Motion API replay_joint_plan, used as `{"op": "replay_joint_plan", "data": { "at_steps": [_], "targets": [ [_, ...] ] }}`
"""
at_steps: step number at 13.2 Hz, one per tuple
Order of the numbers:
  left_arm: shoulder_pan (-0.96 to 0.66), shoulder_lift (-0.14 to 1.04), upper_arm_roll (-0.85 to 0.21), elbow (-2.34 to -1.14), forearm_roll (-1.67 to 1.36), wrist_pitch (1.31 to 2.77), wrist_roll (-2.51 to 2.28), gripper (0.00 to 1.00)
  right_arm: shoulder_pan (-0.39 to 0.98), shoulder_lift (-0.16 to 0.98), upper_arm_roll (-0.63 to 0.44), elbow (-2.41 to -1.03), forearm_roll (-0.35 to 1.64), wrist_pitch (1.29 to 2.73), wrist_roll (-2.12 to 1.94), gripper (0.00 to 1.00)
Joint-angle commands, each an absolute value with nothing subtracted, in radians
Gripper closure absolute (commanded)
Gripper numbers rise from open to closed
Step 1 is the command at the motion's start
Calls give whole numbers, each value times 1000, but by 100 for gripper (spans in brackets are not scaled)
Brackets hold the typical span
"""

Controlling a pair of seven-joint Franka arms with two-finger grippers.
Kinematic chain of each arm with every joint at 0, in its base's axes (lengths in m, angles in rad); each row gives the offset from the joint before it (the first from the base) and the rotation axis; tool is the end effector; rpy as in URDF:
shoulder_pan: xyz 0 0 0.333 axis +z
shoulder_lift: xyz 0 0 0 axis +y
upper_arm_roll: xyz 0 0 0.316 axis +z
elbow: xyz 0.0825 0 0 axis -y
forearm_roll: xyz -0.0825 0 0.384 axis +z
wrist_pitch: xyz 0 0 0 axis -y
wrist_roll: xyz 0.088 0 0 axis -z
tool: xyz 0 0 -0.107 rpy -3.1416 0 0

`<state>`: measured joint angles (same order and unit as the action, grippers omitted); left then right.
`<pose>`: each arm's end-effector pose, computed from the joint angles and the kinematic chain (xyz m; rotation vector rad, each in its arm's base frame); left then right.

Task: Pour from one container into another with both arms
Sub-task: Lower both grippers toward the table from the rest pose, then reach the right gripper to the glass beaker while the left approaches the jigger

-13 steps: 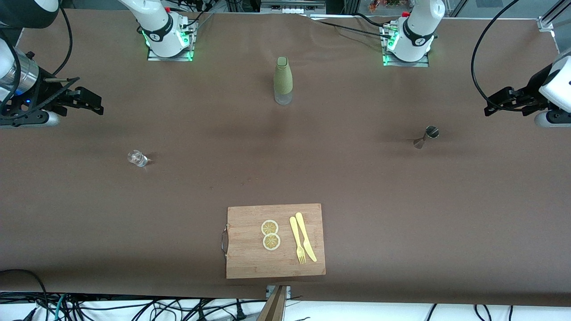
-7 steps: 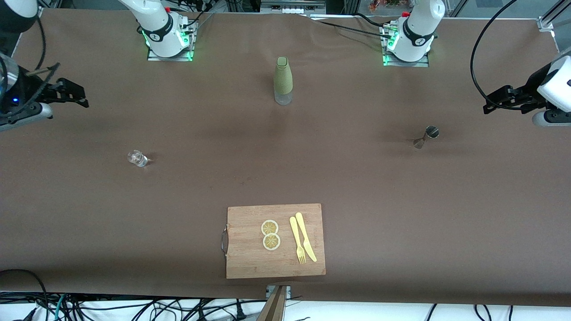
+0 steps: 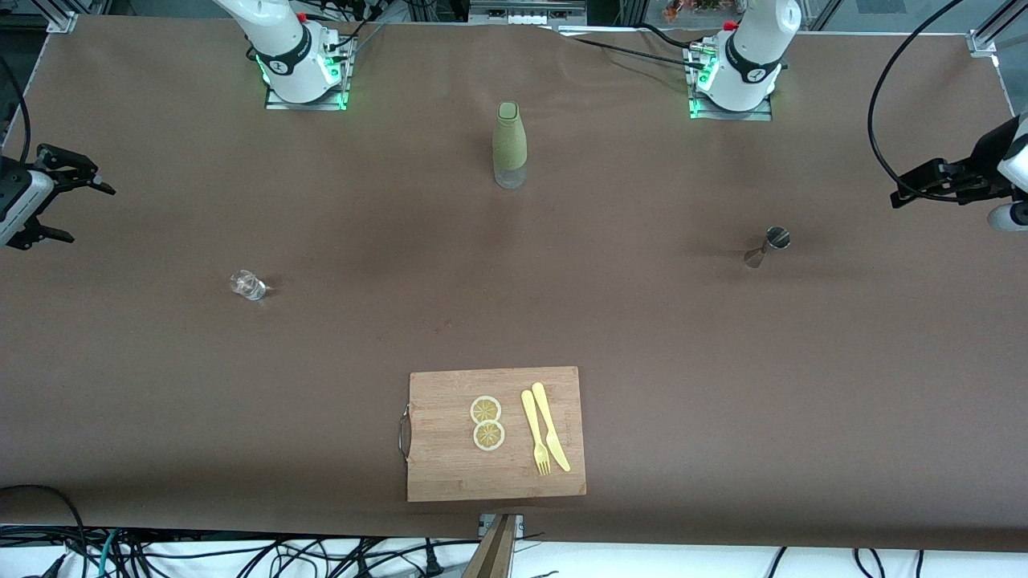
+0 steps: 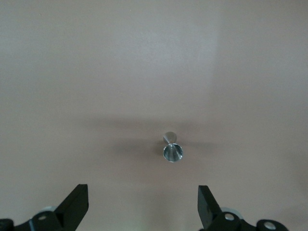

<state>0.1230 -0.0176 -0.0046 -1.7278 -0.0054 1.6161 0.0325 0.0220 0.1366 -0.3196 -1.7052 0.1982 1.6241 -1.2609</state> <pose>0.5425 0.0640 0.5640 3.1229 0.1350 -0.1461 0.5619 -0.1424 0.4929 -2.5785 -1.2936 0.0601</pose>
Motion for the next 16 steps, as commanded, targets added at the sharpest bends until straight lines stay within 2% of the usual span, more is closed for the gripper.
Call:
{"op": "replay_joint_plan", "data": {
  "at_steps": [1, 8, 12, 16],
  "targets": [
    [173, -43, -9, -1818, -11, 1727, 138, 0, -66, 210, -327, -1704, 352, 1620, -1499, 0],
    [328, -5, 20, -1908, -44, 1863, 713, 0, -199, 478, -327, -1701, 679, 1565, -1999, 0],
    [438, 112, 21, -1913, -185, 1882, 1115, 0, -212, 632, -327, -1683, 827, 1516, -2293, 0],
    [512, 196, 44, -1940, -354, 1882, 1541, 0, -225, 764, -324, -1648, 908, 1462, -2414, 0]
  ]
}}
